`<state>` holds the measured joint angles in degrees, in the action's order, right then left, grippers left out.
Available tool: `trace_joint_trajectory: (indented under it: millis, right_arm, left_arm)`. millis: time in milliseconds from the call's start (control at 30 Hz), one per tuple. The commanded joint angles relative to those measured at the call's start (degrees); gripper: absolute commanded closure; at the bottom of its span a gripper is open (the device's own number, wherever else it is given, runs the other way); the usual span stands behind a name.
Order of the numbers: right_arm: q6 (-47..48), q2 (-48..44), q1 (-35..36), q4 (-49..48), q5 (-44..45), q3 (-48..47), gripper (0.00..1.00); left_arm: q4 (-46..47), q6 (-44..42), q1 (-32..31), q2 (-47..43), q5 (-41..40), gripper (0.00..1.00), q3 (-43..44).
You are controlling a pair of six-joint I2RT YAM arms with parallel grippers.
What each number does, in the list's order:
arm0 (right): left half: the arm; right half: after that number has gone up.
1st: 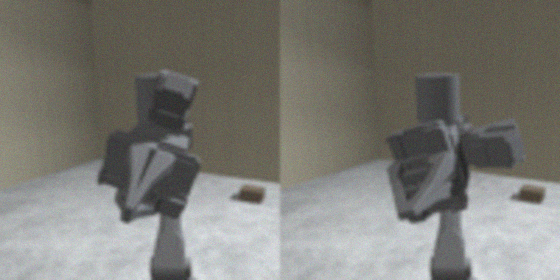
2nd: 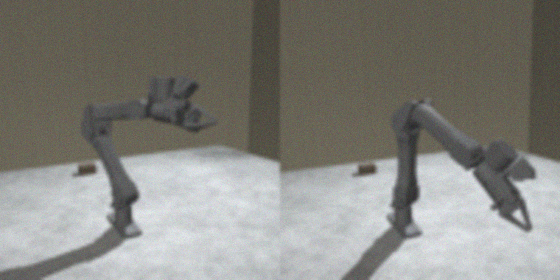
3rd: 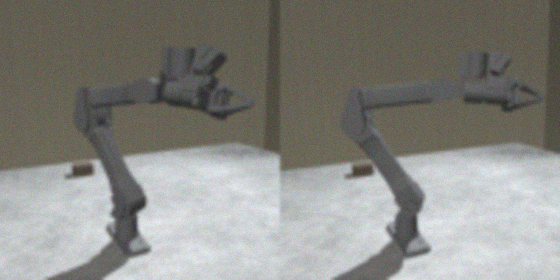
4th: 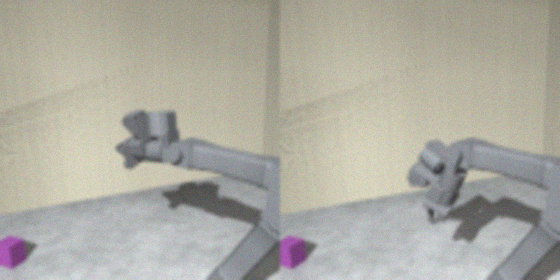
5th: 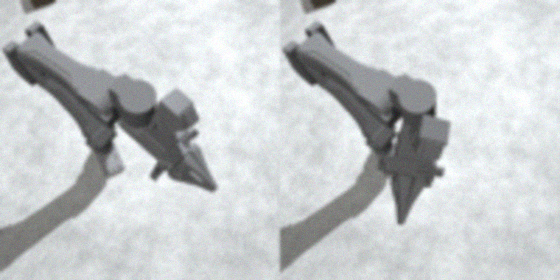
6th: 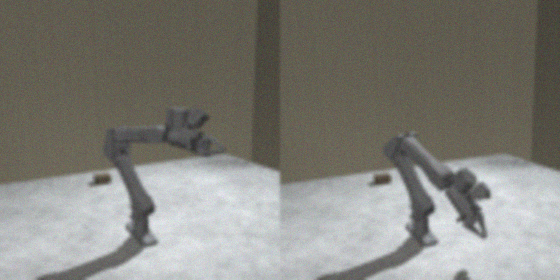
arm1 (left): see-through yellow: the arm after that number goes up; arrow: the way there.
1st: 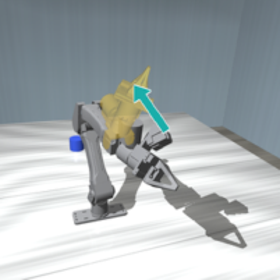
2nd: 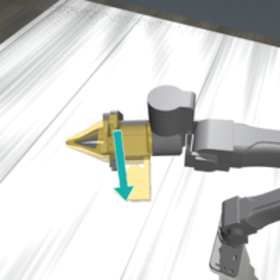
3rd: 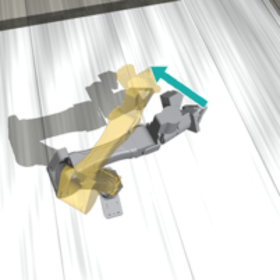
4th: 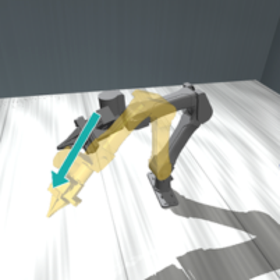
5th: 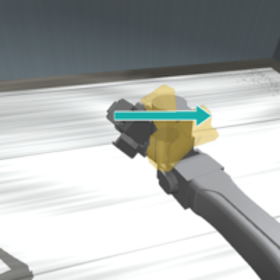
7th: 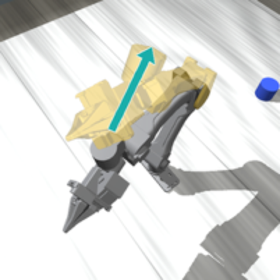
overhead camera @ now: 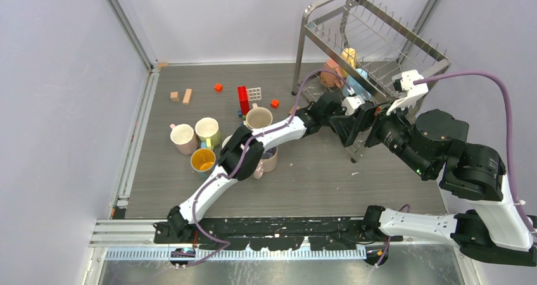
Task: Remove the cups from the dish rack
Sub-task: Unload the cup from the dish rack.
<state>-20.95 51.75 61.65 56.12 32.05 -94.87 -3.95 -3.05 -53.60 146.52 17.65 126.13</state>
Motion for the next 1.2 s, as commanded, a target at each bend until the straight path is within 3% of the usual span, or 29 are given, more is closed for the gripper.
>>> trace_joint_trajectory:
  millis: [0, 233, 467, 567, 833, 1167]
  right_arm:
    - [-0.1, 0.2, 0.0, -2.5, 0.8, -0.1, 0.0]
    - [0.1, 0.4, 0.0, -2.3, 1.0, -0.1, 0.0]
    - [0.2, 0.6, 0.0, -2.2, 1.0, -0.3, 0.0]
    - [0.1, 0.7, 0.0, -2.3, 0.8, -0.3, 0.0]
    - [-0.1, 1.1, 0.0, -2.8, 0.4, -0.2, 0.0]
    - [-0.6, 0.2, 0.0, -2.8, 1.0, 0.1, 0.0]
  left_arm:
    - [0.0, -0.6, 0.3, 0.8, 1.1, 0.63, 4.6]
    - [-0.6, -0.7, 0.3, 2.8, 0.9, 0.69, 7.3]
    - [-0.5, -0.9, 0.3, 2.4, 1.0, 0.99, 6.5]
    - [3.1, 0.0, 0.3, -0.2, 1.0, 1.0, 1.6]
    - [24.9, 6.2, 0.5, -10.7, -2.4, 1.0, -16.2]
    - [31.1, 8.9, 0.6, -17.5, -5.9, 1.0, -23.7]
